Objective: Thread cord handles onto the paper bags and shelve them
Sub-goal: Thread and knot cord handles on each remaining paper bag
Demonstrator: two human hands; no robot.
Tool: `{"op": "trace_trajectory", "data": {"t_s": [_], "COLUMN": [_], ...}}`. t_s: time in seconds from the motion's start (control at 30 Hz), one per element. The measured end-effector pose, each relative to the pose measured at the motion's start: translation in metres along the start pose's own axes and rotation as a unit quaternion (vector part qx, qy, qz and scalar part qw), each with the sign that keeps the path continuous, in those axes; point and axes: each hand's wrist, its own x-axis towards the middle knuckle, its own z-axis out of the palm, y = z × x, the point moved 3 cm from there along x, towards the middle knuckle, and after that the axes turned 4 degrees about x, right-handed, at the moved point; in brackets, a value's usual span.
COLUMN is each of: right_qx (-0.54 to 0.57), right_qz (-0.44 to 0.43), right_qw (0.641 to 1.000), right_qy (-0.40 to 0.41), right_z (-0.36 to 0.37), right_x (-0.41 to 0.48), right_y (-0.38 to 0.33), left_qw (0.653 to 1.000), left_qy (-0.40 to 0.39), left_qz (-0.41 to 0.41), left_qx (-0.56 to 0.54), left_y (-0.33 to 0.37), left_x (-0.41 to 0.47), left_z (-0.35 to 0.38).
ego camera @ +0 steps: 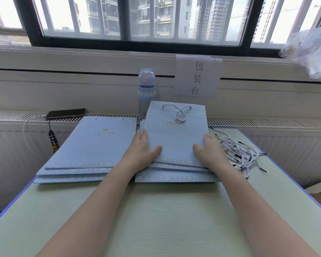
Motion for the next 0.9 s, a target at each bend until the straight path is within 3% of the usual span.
{"op": "trace_trajectory", "data": {"t_s": [0.2, 0.43, 0.57, 0.67, 0.9], "right_qx": [-0.055, -0.127, -0.209, -0.172, -0.122], "right_qz": [-0.002, -0.042, -0.14, -0.148, -0.14], "right_qw": [0.998, 0.99, 0.968, 0.973, 0.983], "right_qy": [0.013, 0.05, 0.013, -0.038, 0.009], "right_z": [0.0, -0.001, 0.004, 0.009, 0.007], "right_x": [-0.002, -0.012, -0.012, -0.01, -0.007], "right_y": [-0.001, -0.012, -0.018, -0.018, -0.013], "left_qw": [0.993, 0.985, 0.97, 0.936, 0.969], "left_qy": [0.058, 0.063, 0.1, 0.087, -0.001], "left_qz": [-0.012, -0.054, 0.077, 0.189, 0.121], "left_qx": [0.104, 0.152, 0.207, 0.285, 0.218], "left_y": [0.013, 0.027, 0.055, 0.082, 0.076], "left_x": [-0.004, -0.005, 0.026, 0.067, 0.11], "left_z": [-0.004, -0.006, -0.011, -0.014, 0.03]}}
